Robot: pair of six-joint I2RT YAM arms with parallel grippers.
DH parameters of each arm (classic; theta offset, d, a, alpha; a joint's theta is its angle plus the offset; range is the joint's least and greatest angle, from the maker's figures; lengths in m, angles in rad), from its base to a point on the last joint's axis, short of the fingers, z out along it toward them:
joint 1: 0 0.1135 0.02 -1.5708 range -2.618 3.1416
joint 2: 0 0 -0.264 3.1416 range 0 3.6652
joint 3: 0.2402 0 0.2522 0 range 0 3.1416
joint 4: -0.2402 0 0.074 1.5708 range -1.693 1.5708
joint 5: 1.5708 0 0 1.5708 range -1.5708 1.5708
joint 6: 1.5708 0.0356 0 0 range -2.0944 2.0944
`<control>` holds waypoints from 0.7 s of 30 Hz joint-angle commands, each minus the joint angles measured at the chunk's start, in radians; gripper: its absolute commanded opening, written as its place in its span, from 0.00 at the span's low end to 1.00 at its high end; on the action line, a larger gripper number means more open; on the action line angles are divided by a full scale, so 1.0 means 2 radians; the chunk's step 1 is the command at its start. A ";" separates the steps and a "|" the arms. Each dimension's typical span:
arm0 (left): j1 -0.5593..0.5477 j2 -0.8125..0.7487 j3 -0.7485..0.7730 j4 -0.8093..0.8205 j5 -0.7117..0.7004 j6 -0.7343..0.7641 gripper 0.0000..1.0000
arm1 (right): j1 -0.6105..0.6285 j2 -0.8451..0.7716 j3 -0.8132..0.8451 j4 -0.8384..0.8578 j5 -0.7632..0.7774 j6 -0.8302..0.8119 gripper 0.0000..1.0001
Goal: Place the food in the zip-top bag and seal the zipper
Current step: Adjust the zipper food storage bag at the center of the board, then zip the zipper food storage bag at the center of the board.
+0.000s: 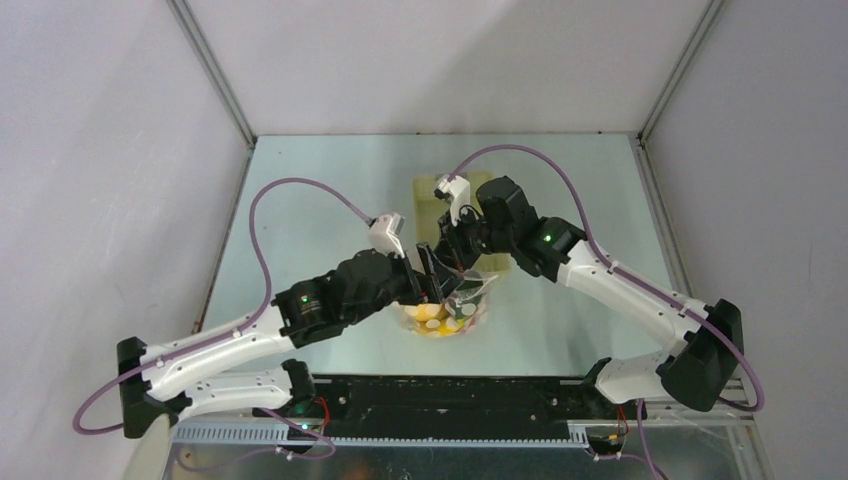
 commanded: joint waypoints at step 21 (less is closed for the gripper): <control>0.101 -0.184 -0.071 -0.006 0.051 0.288 1.00 | -0.035 0.002 -0.007 -0.035 -0.098 -0.112 0.00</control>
